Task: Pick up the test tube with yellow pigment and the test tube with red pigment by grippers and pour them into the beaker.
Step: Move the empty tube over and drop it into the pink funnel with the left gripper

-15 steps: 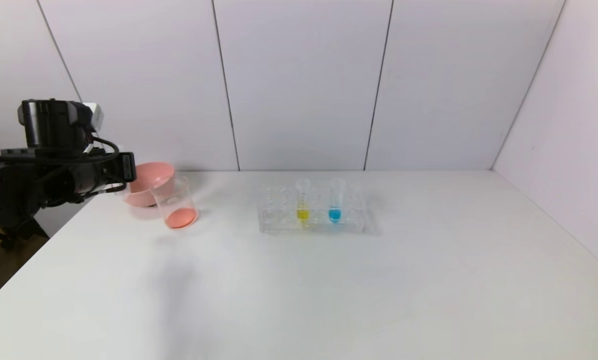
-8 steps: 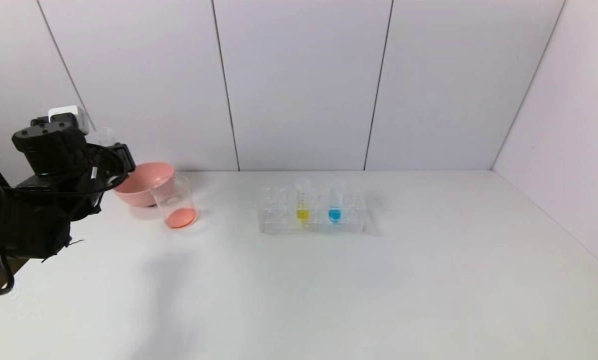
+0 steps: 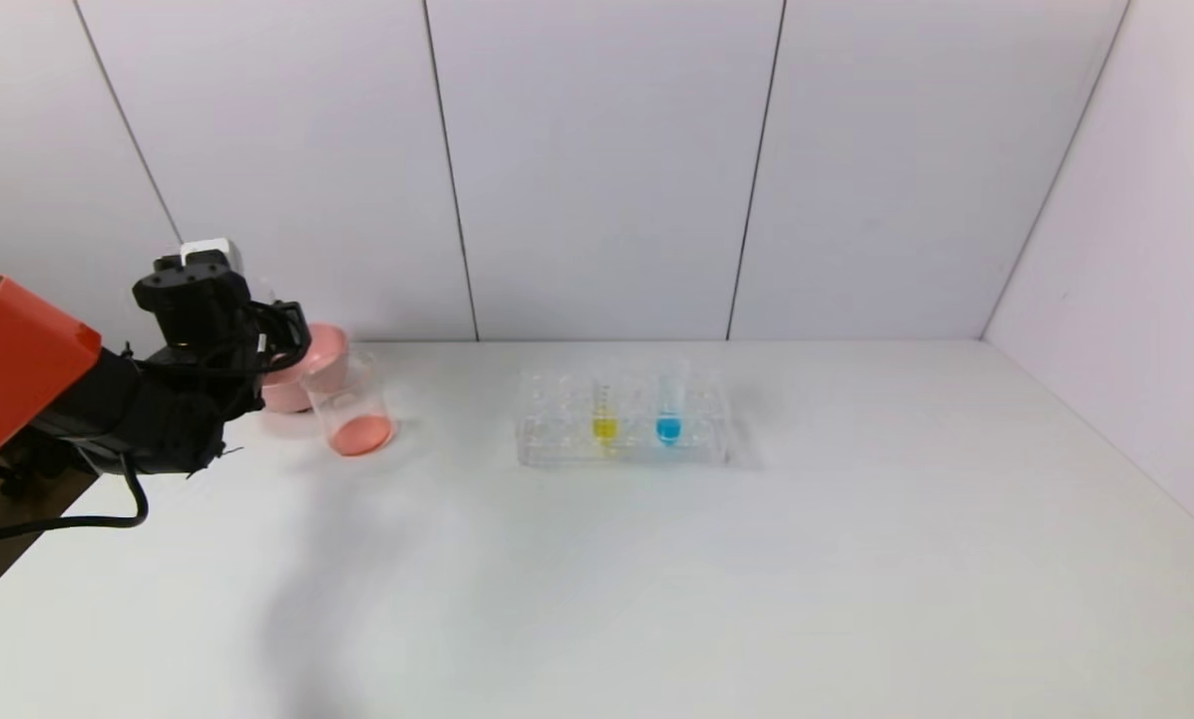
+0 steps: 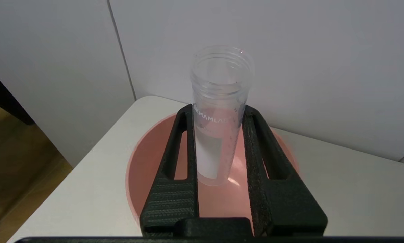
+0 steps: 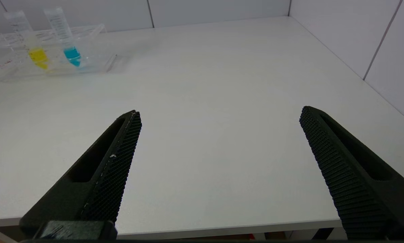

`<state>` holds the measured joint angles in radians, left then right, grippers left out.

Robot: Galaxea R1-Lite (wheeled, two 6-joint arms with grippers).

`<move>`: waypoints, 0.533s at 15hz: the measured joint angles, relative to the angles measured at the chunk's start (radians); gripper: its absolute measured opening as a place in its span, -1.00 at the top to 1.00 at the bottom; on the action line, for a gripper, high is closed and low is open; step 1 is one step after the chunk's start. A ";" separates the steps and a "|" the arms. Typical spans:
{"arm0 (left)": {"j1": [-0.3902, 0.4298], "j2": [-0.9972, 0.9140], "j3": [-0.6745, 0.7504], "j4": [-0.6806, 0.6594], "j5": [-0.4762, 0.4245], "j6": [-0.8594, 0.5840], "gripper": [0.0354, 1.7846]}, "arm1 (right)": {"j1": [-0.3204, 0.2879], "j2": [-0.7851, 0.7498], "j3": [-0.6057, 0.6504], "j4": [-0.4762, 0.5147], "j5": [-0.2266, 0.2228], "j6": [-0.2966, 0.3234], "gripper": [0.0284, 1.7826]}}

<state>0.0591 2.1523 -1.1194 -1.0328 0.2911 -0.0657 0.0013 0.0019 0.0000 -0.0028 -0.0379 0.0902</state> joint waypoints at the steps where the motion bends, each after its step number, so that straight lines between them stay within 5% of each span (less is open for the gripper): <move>1: 0.000 0.017 -0.016 0.005 -0.001 0.001 0.56 | 0.000 0.000 0.000 0.000 0.001 0.000 -0.92; 8: 0.008 0.084 -0.067 -0.003 0.000 0.015 0.39 | 0.000 0.000 0.000 0.000 0.000 0.000 -0.92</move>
<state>0.0668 2.2366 -1.1868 -1.0362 0.2911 -0.0509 0.0013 0.0019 0.0000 -0.0028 -0.0374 0.0902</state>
